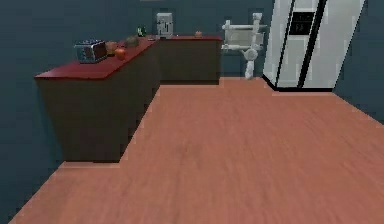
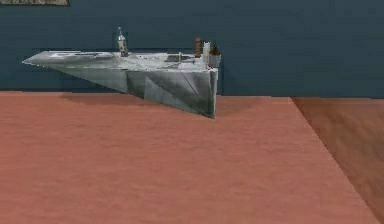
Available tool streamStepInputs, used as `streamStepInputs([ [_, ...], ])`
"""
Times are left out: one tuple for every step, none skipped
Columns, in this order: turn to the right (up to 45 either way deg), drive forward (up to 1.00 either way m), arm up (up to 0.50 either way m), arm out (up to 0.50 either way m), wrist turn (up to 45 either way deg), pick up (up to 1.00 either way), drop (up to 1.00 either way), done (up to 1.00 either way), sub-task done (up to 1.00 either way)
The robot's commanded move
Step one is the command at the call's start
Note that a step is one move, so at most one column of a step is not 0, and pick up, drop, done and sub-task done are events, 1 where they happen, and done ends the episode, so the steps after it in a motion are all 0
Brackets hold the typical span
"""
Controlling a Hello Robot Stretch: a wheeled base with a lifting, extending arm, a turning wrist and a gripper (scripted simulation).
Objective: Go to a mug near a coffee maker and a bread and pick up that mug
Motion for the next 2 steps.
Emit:
streamStepInputs([
  [0.0, 1.00, 0.00, 0.00, 0.0, 0.00, 0.00, 0.00, 0.00],
  [0.0, 1.00, 0.00, 0.00, 0.0, 0.00, 0.00, 0.00, 0.00],
])
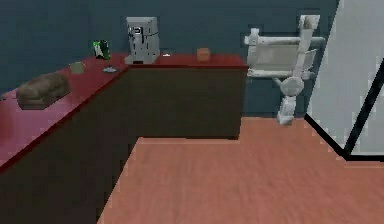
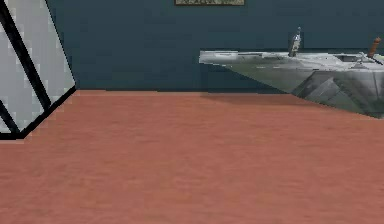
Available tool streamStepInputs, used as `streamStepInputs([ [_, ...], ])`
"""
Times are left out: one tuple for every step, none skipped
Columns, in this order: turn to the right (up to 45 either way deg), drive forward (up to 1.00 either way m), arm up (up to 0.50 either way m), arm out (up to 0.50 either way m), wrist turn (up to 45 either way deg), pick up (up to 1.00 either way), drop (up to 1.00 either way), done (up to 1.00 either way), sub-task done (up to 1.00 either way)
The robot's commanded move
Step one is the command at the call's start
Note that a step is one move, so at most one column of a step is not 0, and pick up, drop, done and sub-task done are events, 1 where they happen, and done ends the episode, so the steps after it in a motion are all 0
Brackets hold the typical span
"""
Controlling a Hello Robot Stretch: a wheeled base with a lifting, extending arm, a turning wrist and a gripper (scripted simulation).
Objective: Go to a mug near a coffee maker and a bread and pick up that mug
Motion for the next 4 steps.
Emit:
streamStepInputs([
  [0.0, 0.40, 0.00, 0.00, 0.0, 0.00, 0.00, 0.00, 0.00],
  [6.0, 0.00, 0.00, 0.00, 0.0, 0.00, 0.00, 0.00, 0.00],
  [0.0, 1.00, 0.00, 0.00, 0.0, 0.00, 0.00, 0.00, 0.00],
  [-45.0, 0.00, 0.00, 0.00, 0.0, 0.00, 0.00, 0.00, 0.00],
])
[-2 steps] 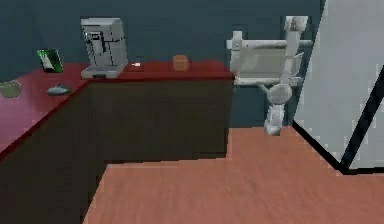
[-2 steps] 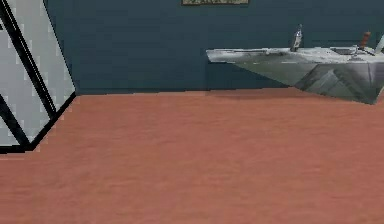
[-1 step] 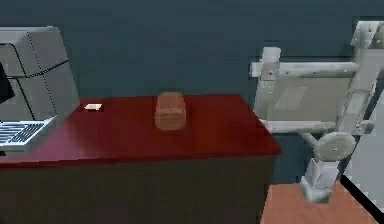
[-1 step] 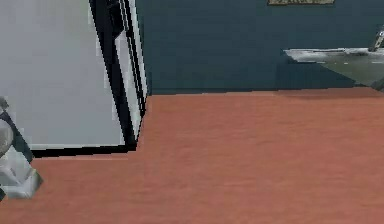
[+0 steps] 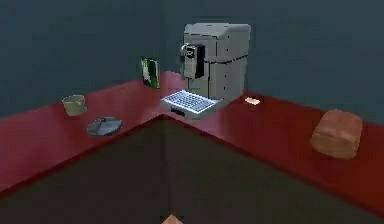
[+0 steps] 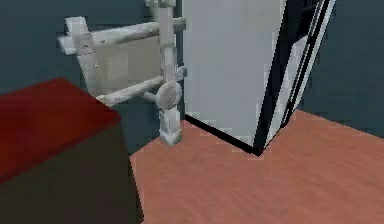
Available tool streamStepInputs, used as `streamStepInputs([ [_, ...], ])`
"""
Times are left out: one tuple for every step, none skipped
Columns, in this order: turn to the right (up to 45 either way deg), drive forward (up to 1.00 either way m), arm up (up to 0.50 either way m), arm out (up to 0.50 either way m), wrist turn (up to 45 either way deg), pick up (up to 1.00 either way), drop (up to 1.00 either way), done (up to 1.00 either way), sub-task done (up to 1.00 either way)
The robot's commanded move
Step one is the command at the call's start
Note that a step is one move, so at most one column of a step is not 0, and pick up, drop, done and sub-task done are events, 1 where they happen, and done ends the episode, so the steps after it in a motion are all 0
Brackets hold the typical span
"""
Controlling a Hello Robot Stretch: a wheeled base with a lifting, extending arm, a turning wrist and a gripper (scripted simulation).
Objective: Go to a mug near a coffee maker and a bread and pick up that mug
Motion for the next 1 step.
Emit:
streamStepInputs([
  [-45.0, 0.00, 0.00, 0.00, 0.0, 0.00, 0.00, 0.00, 0.00],
])
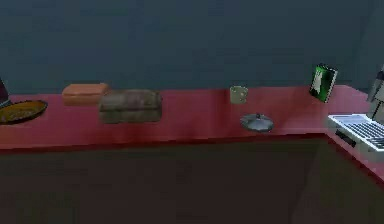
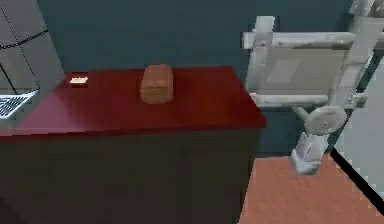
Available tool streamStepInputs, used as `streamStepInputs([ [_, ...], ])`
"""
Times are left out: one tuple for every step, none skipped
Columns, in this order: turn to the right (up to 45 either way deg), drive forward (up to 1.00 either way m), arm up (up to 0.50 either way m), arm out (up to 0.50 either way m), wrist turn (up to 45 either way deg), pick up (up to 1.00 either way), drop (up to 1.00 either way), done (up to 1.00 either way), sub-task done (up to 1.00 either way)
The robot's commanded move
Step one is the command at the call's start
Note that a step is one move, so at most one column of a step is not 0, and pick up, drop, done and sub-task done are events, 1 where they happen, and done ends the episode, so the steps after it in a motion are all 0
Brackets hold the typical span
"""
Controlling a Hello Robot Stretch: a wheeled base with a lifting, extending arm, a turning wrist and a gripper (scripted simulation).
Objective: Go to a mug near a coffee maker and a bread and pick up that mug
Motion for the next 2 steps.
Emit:
streamStepInputs([
  [-45.0, 0.00, 0.00, 0.00, 0.0, 0.00, 0.00, 0.00, 0.00],
  [-27.0, 0.00, 0.00, 0.00, 0.0, 0.00, 0.00, 0.00, 0.00],
])
